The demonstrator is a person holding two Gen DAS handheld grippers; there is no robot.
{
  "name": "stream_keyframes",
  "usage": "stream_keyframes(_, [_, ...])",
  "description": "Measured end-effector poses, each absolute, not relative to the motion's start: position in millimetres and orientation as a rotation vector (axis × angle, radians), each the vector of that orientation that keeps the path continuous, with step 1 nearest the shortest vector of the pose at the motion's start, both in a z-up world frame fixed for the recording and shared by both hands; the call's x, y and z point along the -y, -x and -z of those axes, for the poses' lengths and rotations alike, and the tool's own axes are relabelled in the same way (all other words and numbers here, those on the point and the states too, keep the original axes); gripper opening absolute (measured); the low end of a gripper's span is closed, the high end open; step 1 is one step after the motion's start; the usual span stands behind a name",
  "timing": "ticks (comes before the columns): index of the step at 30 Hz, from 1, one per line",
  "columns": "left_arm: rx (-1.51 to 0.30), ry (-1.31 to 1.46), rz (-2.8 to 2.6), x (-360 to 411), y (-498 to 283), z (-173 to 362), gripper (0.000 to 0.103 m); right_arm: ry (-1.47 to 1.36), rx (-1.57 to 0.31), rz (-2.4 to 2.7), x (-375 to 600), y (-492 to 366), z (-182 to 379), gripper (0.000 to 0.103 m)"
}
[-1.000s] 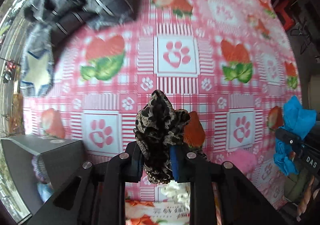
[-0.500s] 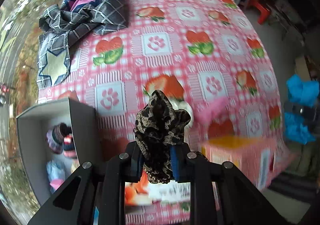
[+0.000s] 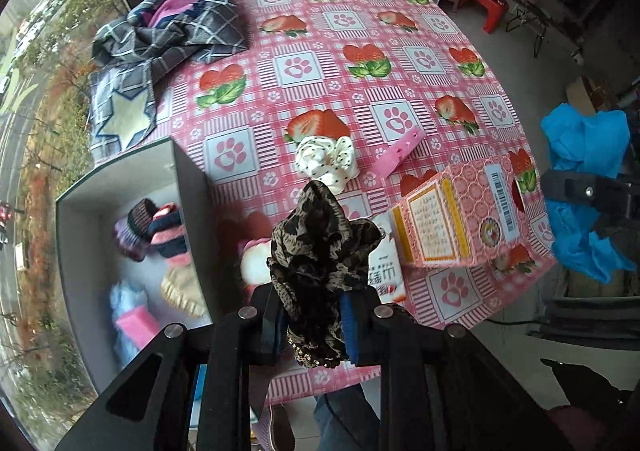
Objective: Organize soft objects
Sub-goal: 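Carry the leopard scrunchie and blue glove over the white box with both tools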
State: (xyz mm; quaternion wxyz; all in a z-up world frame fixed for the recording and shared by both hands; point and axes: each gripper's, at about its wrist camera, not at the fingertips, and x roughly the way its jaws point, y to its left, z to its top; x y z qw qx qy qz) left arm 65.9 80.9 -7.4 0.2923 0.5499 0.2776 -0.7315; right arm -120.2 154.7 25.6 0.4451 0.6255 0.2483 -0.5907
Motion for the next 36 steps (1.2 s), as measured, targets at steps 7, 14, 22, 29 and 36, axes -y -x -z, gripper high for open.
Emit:
stream_keyframes(7, [-0.743,-1.393,1.929,-76,-99,-7,0.024,-1.52,-0.667,1.407,-143,75,-25,0.012])
stream_keyframes(14, [-0.797,-1.314,1.848,-68,-144,-11,0.024,-1.476,-0.745,1.324,-128,31,-19,0.012])
stream_keyframes(22, [-0.896,-1.235,1.699,-60,-203,-3,0.024,-1.43,-0.847,1.206,-104,-12,-9,0.012])
stream_keyframes(29, [-0.965,-1.184,1.594,-58,-243,5,0.024,-1.359,-0.927,1.115,-82,-49,-6,0.012])
stream_keyframes(36, [-1.001,-1.171,1.521,-60,-270,12,0.024,-1.289,-0.996,1.028,-65,-85,-1,0.012])
